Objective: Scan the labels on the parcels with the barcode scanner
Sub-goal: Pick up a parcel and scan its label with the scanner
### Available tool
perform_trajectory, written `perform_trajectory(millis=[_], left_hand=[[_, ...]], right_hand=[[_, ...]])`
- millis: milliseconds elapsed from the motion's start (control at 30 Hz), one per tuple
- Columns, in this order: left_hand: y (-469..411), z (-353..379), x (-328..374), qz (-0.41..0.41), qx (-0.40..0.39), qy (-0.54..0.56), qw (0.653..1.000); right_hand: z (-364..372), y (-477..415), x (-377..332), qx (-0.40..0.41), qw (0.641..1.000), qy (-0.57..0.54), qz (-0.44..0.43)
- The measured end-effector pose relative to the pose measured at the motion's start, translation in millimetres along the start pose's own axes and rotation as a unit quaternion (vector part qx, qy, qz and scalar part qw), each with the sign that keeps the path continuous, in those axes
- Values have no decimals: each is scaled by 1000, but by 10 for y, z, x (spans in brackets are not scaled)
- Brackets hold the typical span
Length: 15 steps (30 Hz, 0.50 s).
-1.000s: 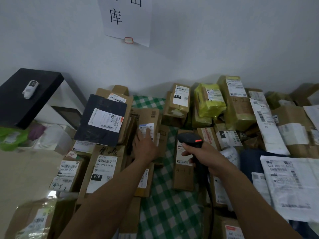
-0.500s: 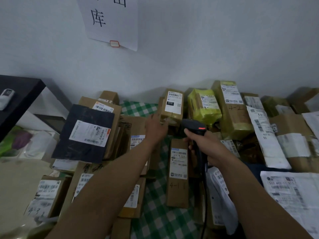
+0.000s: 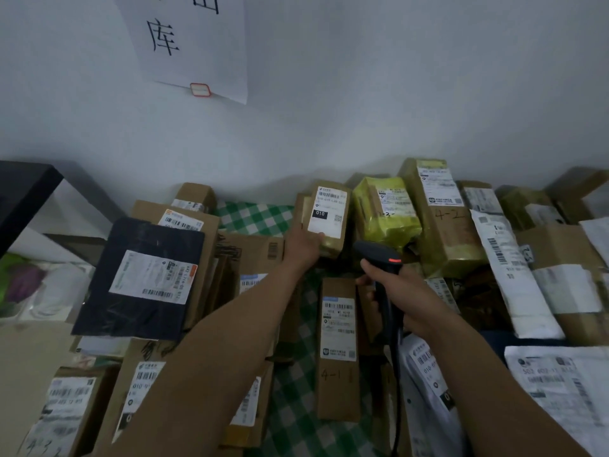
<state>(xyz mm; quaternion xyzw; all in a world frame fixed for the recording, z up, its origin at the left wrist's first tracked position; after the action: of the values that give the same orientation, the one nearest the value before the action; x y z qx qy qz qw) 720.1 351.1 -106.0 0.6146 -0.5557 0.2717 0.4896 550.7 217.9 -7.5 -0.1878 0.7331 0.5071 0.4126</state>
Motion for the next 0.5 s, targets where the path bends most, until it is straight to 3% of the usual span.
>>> perform_trajectory(millis=[233,500], left_hand=[[399,10,-87,-127,18,147,981],[1160,-115,-204,-136,-14,343,929]], right_hand=[[58,127,0,-1,1000,-20,-6],[68,528,-214,46,992,-38,-110]])
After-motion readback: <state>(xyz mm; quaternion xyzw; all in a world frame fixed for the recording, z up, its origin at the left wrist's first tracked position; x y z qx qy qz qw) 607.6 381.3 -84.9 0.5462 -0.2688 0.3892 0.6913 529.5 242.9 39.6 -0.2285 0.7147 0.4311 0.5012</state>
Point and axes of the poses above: each hand's wrist, its own y-axis away from the middle knuckle, its own z-axis out of the palm, x = y × z, the point moved 5 cm from there along -y, towards the middle knuckle, and after that the axes turned 7 degrees about x, right-handed, at the moved point
